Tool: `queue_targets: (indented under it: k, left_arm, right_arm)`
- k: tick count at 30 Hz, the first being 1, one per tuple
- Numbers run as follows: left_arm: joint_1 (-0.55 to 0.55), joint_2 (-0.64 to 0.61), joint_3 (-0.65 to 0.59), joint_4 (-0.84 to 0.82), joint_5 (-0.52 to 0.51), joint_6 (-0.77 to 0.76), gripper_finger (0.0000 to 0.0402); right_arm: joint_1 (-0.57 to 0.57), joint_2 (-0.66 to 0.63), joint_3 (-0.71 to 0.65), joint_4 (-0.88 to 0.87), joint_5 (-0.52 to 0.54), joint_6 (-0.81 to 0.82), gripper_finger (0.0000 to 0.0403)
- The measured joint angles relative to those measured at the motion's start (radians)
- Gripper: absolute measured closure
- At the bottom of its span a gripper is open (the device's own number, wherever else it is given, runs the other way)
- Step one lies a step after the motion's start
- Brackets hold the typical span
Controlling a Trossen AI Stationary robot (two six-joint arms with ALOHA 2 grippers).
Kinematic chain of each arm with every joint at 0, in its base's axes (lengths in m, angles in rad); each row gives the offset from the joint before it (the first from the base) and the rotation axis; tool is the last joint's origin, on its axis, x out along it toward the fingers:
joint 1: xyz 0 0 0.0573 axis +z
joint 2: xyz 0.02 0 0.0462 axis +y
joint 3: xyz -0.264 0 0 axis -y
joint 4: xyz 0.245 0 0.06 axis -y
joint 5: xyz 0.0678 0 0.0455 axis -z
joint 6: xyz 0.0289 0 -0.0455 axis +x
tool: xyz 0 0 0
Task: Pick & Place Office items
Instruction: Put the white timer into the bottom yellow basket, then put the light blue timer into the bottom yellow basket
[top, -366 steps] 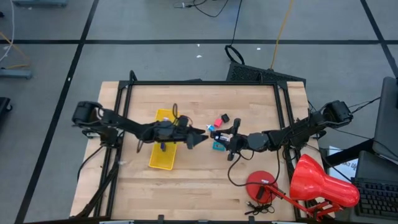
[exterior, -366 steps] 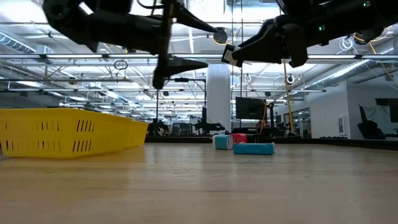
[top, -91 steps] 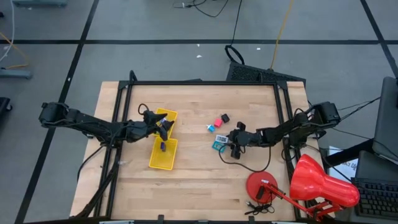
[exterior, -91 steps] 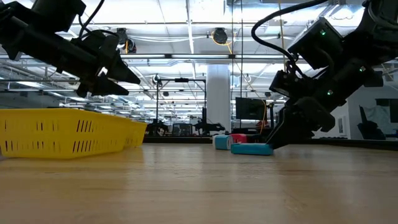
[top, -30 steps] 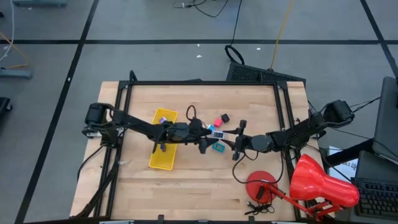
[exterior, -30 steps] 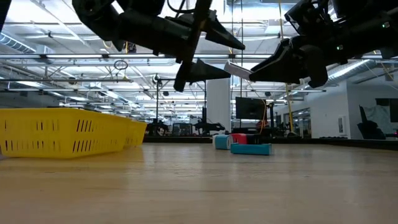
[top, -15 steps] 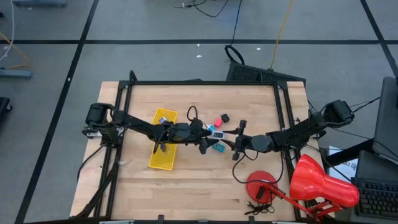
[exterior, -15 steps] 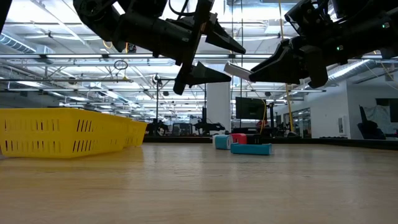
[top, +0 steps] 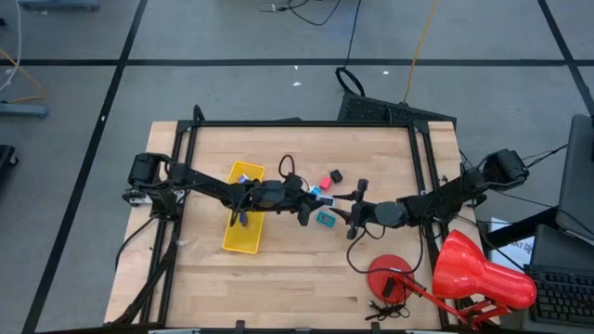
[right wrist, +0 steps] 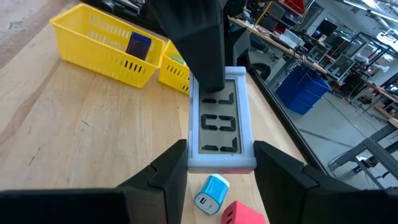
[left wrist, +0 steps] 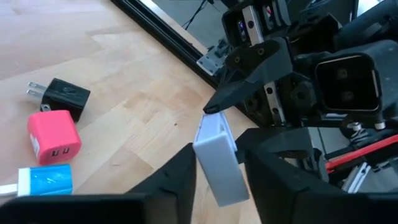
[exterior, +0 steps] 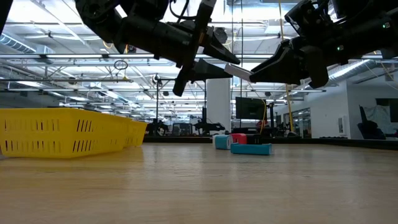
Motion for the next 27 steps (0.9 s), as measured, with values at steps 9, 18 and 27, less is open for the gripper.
queue_targets:
  k: [9, 18, 27]
  left_arm:
    - [0.004, 0.0, 0.0, 0.0, -0.003, 0.087, 0.0306]
    - [0.005, -0.049, -0.001, -0.012, -0.027, 0.34, 0.0312]
    - [-0.016, -0.258, 0.0, -0.332, -0.016, 0.469, 0.0391]
  right_arm:
    - [0.0, 0.0, 0.0, -0.001, 0.006, -0.017, 0.0255]
    - [0.0, -0.018, 0.0, 0.001, -0.005, 0.186, 0.0221]
    - [-0.001, -0.125, 0.0, -0.063, -0.052, 0.334, 0.0207]
